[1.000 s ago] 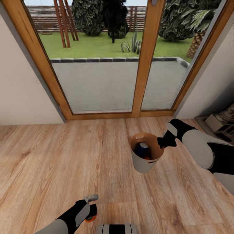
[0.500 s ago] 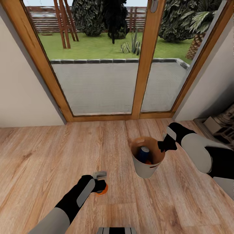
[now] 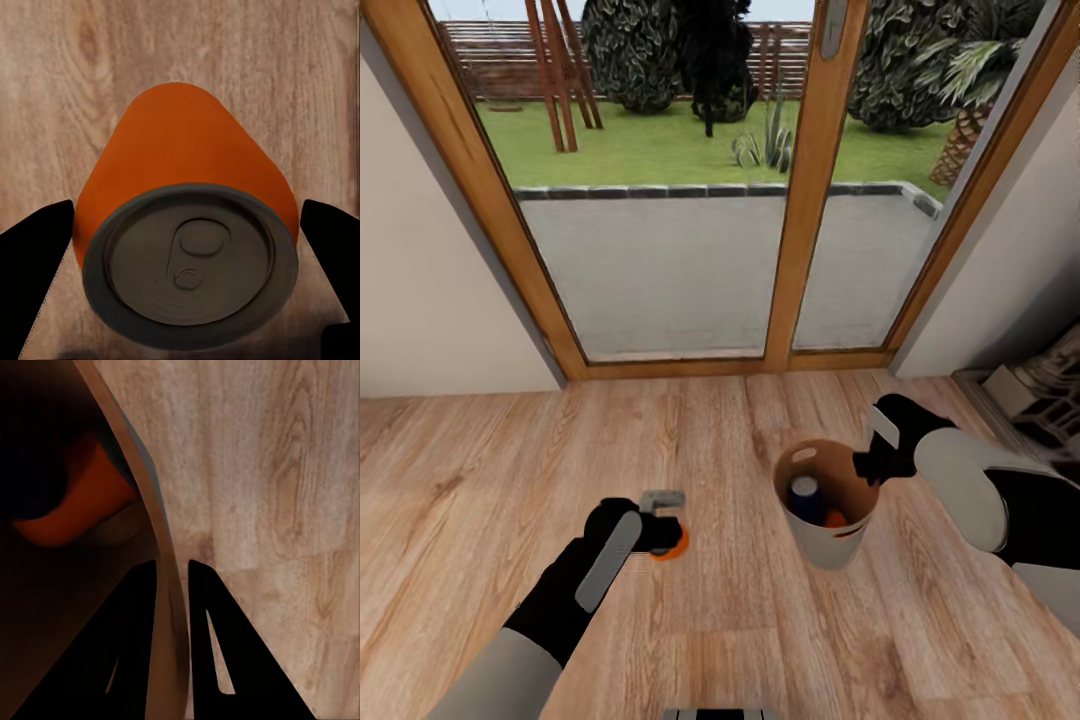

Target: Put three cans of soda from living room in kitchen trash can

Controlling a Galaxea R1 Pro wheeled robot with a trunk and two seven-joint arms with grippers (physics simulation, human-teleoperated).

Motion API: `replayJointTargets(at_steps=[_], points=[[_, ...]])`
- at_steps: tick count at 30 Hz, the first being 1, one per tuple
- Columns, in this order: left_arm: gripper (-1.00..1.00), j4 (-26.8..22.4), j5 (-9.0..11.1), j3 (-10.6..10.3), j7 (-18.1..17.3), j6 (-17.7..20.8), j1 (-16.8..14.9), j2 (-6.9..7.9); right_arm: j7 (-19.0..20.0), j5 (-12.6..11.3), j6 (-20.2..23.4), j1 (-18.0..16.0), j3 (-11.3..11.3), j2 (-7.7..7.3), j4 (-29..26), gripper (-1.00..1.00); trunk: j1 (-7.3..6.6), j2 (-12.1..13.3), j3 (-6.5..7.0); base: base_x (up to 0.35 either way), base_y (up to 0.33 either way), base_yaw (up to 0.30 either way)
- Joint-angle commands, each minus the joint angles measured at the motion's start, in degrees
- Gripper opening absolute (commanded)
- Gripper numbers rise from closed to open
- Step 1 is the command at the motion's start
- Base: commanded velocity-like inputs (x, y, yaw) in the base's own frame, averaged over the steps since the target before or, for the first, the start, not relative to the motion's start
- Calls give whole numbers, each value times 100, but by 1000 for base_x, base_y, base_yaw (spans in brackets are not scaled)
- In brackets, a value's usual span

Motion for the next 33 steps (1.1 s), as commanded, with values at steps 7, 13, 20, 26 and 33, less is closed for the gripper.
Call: replayJointTargets(at_steps=[7,13,20,26,33], points=[[-100,-955,82,144,-8,531,5,48,0,-75,-77,165,-47,16,-103,-100,-155,282,126,0,0,0],[-100,-1576,660,213,-17,531,0,149,-47,-72,-88,210,-47,35,-113,-100,-286,523,234,0,0,0],[-100,-1728,1277,194,-18,531,-1,274,-547,-82,-389,295,-47,85,-93,-100,-440,804,360,0,0,0],[-100,-2005,1374,174,-18,531,-1,282,-651,-78,-507,339,-44,102,-63,-100,-572,1044,467,0,0,0],[-100,-2161,1759,159,-18,531,2,288,-1291,-112,-883,427,-48,241,-28,-100,-726,1325,593,0,0,0]])
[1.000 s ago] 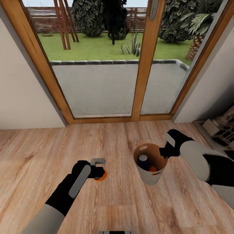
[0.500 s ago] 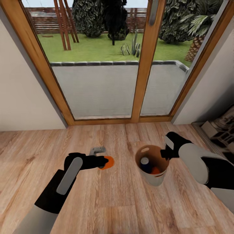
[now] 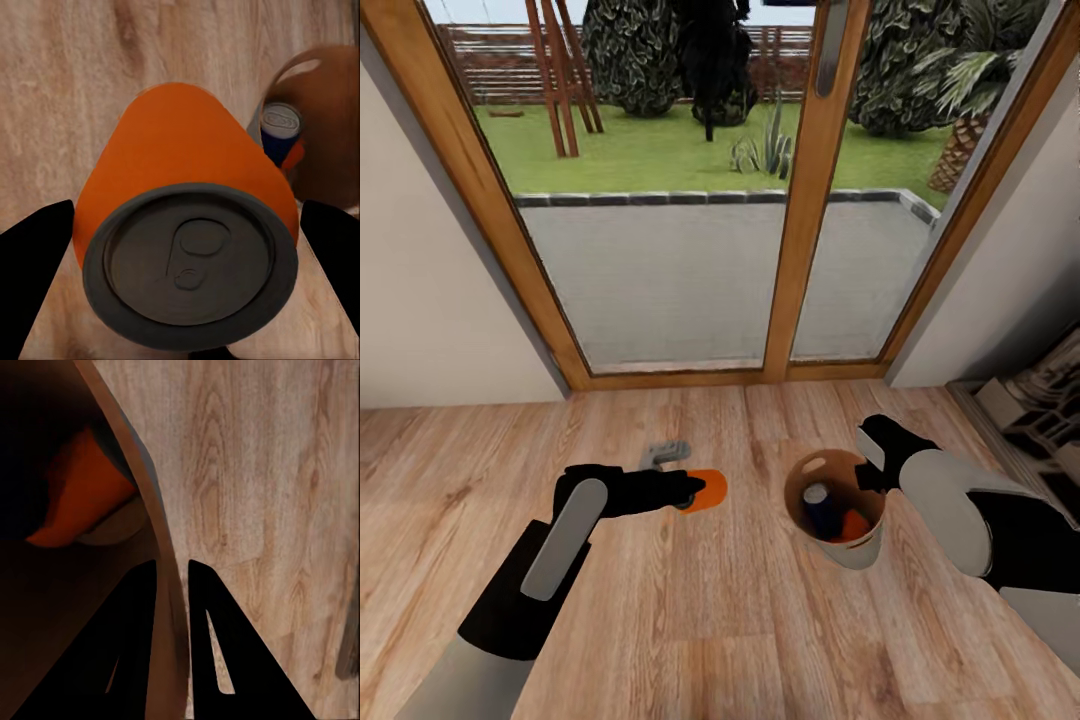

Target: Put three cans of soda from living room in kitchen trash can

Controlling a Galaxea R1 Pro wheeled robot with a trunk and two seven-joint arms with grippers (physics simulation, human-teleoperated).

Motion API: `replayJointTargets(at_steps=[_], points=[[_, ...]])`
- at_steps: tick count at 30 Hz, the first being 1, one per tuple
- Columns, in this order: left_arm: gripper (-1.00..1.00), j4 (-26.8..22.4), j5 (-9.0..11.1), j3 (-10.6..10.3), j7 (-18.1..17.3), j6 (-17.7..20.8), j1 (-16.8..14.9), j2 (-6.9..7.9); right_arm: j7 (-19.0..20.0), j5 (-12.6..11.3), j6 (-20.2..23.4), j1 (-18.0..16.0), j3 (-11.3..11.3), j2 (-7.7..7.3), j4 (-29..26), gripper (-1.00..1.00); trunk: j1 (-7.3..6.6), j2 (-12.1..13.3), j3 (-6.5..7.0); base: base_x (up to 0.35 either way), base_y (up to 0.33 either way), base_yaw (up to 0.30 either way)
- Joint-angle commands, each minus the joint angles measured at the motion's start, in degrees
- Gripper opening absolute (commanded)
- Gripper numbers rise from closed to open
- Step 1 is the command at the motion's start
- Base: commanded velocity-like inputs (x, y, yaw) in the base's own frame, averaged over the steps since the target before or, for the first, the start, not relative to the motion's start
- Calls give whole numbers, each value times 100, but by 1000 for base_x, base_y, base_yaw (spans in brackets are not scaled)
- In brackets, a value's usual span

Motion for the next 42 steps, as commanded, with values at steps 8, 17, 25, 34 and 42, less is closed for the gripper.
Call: replayJointTargets(at_steps=[8,17,25,34,42], points=[[-100,-128,259,-19,-12,4,2,1,-280,-105,-198,95,-75,162,10,-100,-177,322,144,0,0,0],[-100,-280,561,-38,-16,4,-2,-36,-309,-99,-219,143,-72,236,17,-100,-374,683,306,0,0,0],[-100,-289,583,-40,-32,4,-34,-224,-310,-85,-220,156,-73,431,17,-100,-550,1004,450,0,0,0],[-100,-285,582,-34,-33,4,-29,-338,-316,-69,-220,164,-73,639,25,-100,-572,1044,468,0,0,0],[-100,-252,577,-59,-24,4,-29,-493,-346,-59,-220,274,-65,830,3,-100,-572,1044,468,0,0,0]])
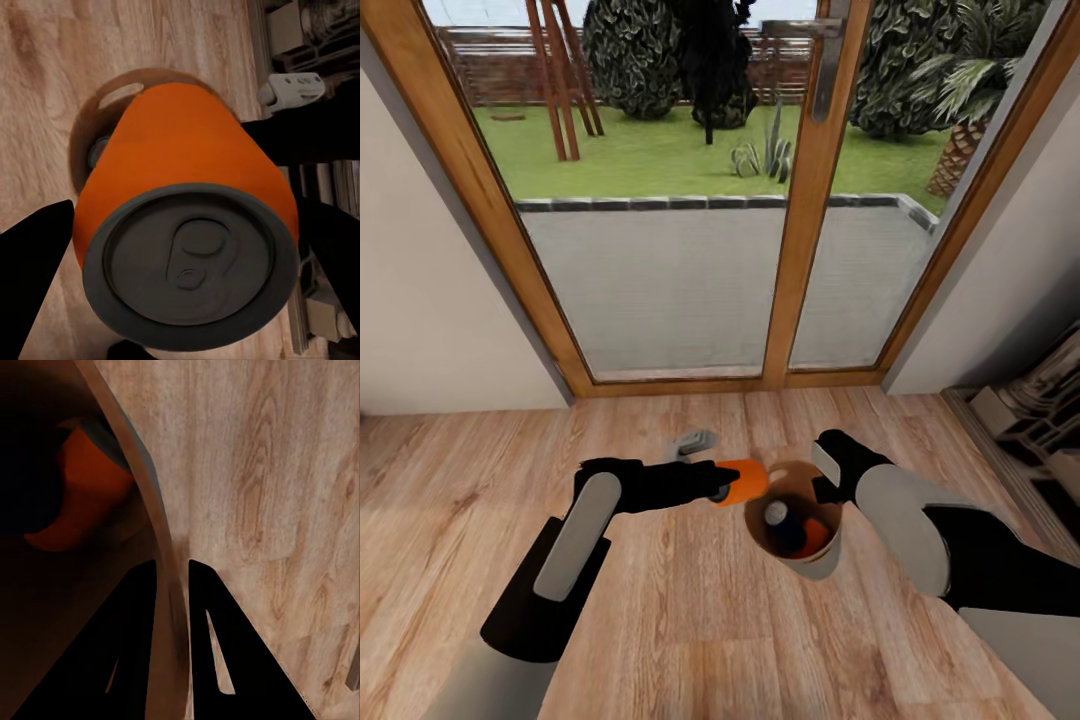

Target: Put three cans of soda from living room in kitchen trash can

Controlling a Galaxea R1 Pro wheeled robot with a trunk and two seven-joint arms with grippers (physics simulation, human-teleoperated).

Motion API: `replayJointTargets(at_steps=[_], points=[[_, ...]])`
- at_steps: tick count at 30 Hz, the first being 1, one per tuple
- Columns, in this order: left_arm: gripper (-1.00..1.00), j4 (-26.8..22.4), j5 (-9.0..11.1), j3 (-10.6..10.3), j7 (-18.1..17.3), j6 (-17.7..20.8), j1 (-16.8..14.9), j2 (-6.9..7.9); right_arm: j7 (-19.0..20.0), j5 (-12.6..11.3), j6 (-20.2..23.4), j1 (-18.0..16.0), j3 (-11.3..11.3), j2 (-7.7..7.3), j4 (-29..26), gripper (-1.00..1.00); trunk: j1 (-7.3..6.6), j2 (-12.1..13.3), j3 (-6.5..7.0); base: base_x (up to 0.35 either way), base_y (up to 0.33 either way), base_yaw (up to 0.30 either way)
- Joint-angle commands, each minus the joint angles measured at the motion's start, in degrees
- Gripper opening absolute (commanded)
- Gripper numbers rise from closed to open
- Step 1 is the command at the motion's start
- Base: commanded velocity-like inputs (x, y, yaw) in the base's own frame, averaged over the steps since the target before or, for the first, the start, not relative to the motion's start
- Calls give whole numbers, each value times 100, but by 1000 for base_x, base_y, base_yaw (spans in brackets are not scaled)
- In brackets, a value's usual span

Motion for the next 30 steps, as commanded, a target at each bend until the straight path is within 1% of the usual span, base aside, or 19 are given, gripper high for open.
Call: replayJointTargets(at_steps=[1,3,5,9,11,12,14,15,17,18,23,25,26,30], points=[[-100,6,-21,-17,7,4,0,-20,-13,38,10,3,54,13,1,-100,0,0,1,0,0,0],[-100,28,-38,-130,22,4,-4,-71,-158,20,10,14,55,89,0,-100,0,0,1,0,0,0],[-100,44,-47,-186,27,4,-6,-84,-224,8,10,17,55,126,2,-100,0,0,1,0,0,0],[-100,255,-84,-269,33,4,-6,-102,-315,-16,10,21,55,239,5,-100,0,0,1,0,0,0],[-100,398,-97,-290,30,-101,-7,-103,-327,-19,10,21,55,274,2,-100,0,0,1,0,0,0],[-100,511,-104,-309,29,-213,-8,-106,-331,-22,10,22,55,299,0,-100,0,0,1,0,0,0],[-100,680,-111,-433,28,-339,-8,-113,-335,-27,10,22,55,348,-2,-100,0,0,1,0,0,0],[-100,779,-113,-578,28,-438,-8,-114,-334,-29,10,22,55,376,-1,-100,0,0,1,0,0,0],[-100,867,-114,-726,27,-562,-8,-115,-331,-30,10,22,55,397,-2,-100,0,0,1,0,0,0],[-100,943,-115,-841,27,-675,-10,-118,-328,-30,10,22,55,421,1,-100,0,0,1,0,0,0],[-100,1194,-122,-1007,27,-897,-21,-158,-315,-31,14,22,55,523,11,-100,0,0,1,0,0,0],[-100,1250,-123,-1030,27,-988,-23,-164,-311,-35,16,24,55,538,12,-100,0,0,1,0,0,0],[-100,1291,-124,-1065,27,-1063,-24,-168,-305,-37,20,23,55,551,13,-100,0,0,1,0,0,0],[-100,1348,-125,-1194,32,-1162,-26,-174,-294,-39,35,23,55,572,14,-100,0,0,1,0,0,0]])
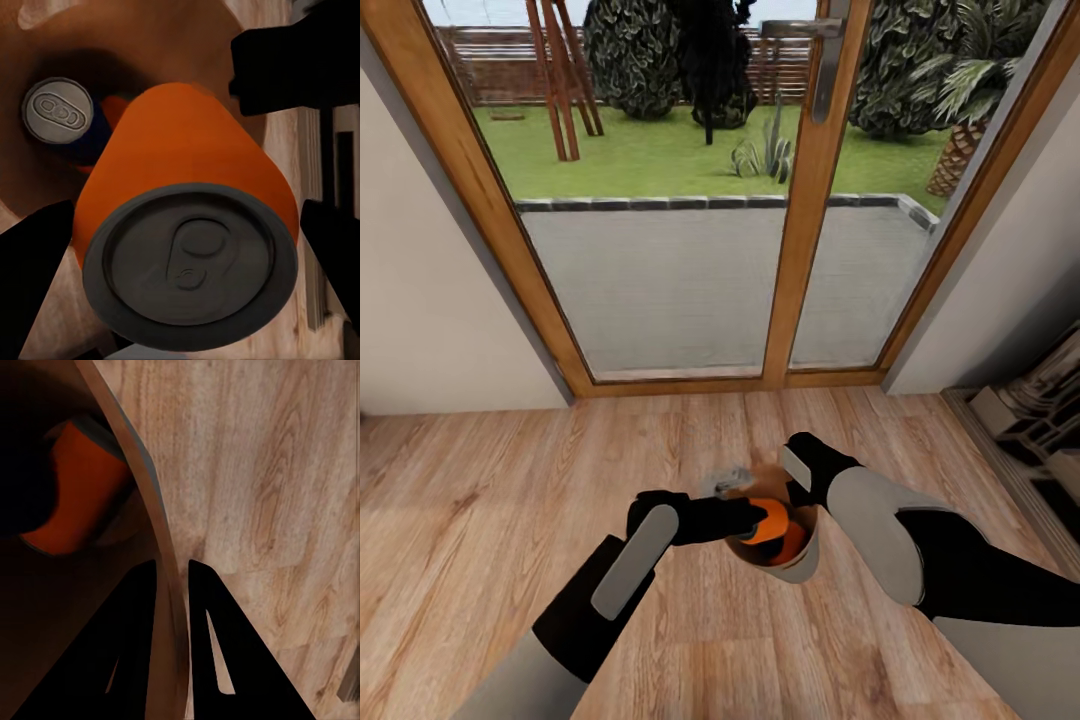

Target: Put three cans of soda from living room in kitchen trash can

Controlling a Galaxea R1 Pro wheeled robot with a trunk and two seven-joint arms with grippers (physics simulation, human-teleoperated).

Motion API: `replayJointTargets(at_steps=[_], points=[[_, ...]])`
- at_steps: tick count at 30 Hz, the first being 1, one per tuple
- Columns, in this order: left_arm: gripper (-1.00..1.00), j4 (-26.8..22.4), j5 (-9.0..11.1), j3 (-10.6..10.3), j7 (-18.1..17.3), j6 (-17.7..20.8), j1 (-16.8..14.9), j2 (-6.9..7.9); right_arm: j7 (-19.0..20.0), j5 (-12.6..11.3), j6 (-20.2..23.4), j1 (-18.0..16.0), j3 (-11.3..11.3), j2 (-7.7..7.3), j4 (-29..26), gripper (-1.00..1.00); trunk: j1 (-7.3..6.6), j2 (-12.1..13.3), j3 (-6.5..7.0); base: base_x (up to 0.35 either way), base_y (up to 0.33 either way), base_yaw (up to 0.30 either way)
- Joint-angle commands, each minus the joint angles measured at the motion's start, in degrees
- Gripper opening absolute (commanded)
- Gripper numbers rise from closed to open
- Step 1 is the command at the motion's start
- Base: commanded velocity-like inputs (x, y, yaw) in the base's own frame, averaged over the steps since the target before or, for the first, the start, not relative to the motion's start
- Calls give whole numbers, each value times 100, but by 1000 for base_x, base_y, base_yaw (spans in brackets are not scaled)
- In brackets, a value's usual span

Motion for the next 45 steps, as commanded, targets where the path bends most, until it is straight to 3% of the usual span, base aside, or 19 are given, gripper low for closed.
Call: replayJointTargets(at_steps=[1,6,11,16,22,25,30,45], points=[[-100,27,-7,-33,2,-20,0,0,20,-28,1,1,-15,0,2,-100,0,0,0,0,0,0],[-100,157,-51,-74,-2,-174,0,-2,35,-35,20,1,-15,0,8,-100,0,0,0,0,0,0],[-100,337,-374,-85,-4,-255,-4,-86,51,-37,33,3,-15,0,9,-100,0,0,0,0,0,0],[-100,589,-569,-88,-4,-431,-6,-151,77,-38,36,4,-17,0,13,-100,0,0,0,0,0,0],[-100,899,-613,-89,-23,-715,-37,-171,89,-38,40,5,-21,0,22,-100,0,0,0,0,0,0],[-100,1112,-620,-112,-204,-913,-74,-181,124,-43,46,6,-23,0,31,-100,0,0,0,0,0,0],[-100,1399,-634,-177,-429,-1156,-107,-215,490,-46,66,6,-18,0,115,-100,0,0,0,0,0,0],[-100,1876,-634,-314,-505,-1402,-200,-302,629,-46,72,6,-15,0,167,-100,0,0,0,0,0,0]])
